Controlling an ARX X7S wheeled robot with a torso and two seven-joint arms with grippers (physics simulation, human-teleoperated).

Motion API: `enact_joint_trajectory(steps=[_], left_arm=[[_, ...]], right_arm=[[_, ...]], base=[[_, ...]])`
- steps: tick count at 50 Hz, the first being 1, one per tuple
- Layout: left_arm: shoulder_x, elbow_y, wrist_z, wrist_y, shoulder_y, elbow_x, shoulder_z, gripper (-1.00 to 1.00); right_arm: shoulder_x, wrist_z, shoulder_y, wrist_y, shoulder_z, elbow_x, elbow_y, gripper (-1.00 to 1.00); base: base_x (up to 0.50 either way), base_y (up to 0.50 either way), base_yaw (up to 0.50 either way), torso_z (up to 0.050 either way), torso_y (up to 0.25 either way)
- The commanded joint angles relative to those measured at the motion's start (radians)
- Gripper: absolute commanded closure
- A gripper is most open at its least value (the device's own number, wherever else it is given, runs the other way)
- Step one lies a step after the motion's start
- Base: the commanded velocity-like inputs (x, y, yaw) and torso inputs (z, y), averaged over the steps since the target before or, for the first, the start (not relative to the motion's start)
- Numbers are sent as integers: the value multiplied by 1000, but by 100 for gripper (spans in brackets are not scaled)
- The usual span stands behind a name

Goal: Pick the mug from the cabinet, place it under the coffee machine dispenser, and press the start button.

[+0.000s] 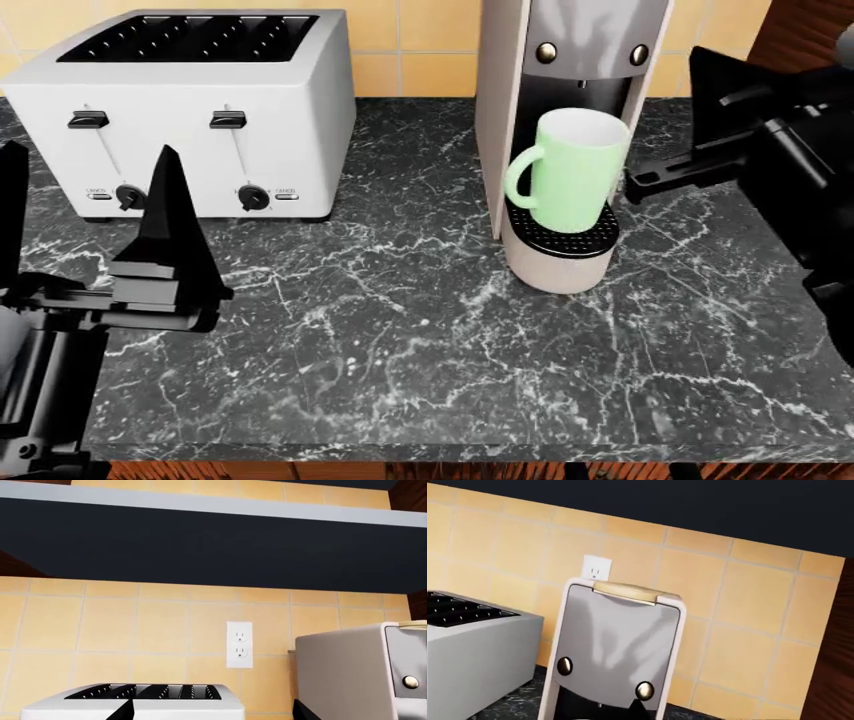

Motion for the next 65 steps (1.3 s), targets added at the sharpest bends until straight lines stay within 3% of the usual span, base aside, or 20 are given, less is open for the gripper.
enact_joint_trajectory(steps=[1, 65], left_arm=[[-5, 1, -4, 1, 2, 2, 4, -100], [-24, -8, -14, 30, 21, 1, 1, -100]], right_arm=[[-4, -83, 93, -8, -101, -67, 122, 100], [-49, -145, 118, -106, -243, -207, 283, 100]], base=[[0, 0, 0, 0, 0], [0, 0, 0, 0, 0]])
